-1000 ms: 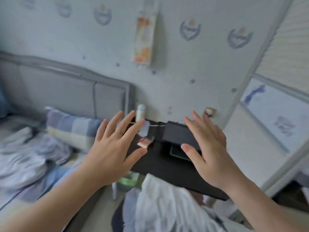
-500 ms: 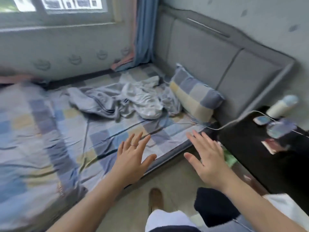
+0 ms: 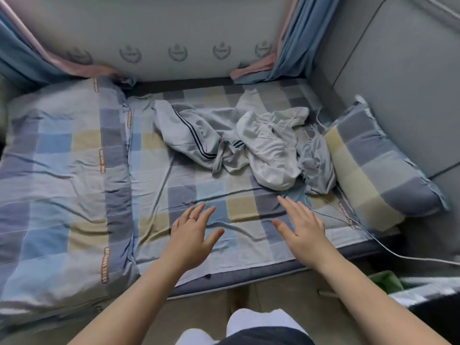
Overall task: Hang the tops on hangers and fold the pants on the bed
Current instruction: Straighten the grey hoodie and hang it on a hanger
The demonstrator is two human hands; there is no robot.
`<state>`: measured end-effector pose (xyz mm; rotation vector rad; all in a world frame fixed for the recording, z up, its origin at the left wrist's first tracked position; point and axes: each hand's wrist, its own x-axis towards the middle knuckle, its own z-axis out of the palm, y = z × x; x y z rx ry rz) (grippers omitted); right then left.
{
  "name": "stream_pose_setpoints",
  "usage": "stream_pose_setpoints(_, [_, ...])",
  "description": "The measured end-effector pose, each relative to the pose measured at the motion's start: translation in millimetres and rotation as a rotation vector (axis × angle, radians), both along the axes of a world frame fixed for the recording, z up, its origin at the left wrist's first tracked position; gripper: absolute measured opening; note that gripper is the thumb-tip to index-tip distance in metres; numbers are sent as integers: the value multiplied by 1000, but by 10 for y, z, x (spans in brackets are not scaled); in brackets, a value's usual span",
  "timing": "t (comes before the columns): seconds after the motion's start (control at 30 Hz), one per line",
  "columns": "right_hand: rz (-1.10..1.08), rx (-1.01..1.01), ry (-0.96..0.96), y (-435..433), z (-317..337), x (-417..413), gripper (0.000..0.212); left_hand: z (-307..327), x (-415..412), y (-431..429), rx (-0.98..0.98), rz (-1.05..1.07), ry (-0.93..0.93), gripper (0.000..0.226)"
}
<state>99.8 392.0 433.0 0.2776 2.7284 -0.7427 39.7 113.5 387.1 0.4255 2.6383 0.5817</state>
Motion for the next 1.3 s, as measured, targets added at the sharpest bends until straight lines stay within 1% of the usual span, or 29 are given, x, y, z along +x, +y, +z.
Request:
stream_pose_setpoints(0.17, [44, -4, -121, 311, -517, -812, 62, -542, -565, 233, -24, 108, -132, 67])
stream_pose_setpoints(0.3, [44, 22, -182, 470, -1066, -1382, 62, -1139, -1041, 338, -39, 107, -210, 66])
stream_pose_setpoints(0.47, [23, 77, -221, 479, -2058, -2172, 63, -2236, -1836, 358, -59, 108, -271, 64])
stream_pose_setpoints(0.53, [10, 79, -196, 404, -2561, -2523, 64, -2754, -2206, 335, -51, 120, -272, 64])
stream_pose_setpoints(0.6, [50, 91, -165, 270, -3133, -2911, 66, -3312, -2622, 307, -44, 145, -253, 65])
stream_pose_setpoints(0.67, [129, 128, -124, 89, -3723, -3310, 69, -3844, -3032, 259, -62, 163, -202, 67])
stream_pose_setpoints(0.77, [201, 166, -37, -209, -4498, -3918, 75, -4489, -3587, 186, -150, 159, -75, 74])
stream_pose_setpoints(0.9, [301, 292, 142, -630, -5265, -4674, 84, -5053, -4293, 55, -280, 155, 188, 85])
stream_pose_setpoints(0.97, [326, 332, 195, -796, -5532, -4956, 86, -5216, -4588, 11, -307, 160, 349, 85])
stream_pose_setpoints(1.0, [311, 342, 206, -846, -5638, -5065, 82, -5270, -4718, -3, -303, 175, 418, 84])
stream_pose_setpoints(1.03, [282, 353, 215, -884, -5733, -5155, 74, -5306, -4840, -14, -293, 196, 478, 84])
stream_pose_setpoints(1.13, [198, 426, 261, -951, -5854, -5294, 32, -5317, -5116, -51, -319, 227, 565, 85])
stream_pose_setpoints(1.17, [180, 425, 278, -962, -5845, -5309, 25, -5286, -5183, -64, -351, 215, 570, 82])
stream_pose_setpoints(1.2, [170, 401, 293, -972, -5810, -5297, 21, -5247, -5223, -75, -384, 194, 570, 73])
stream_pose_setpoints(1.27, [180, 336, 324, -965, -5696, -5201, 17, -5158, -5214, -85, -433, 152, 571, 46])
stream_pose_setpoints(1.3, [192, 308, 333, -945, -5627, -5121, 17, -5119, -5168, -82, -440, 143, 564, 36])
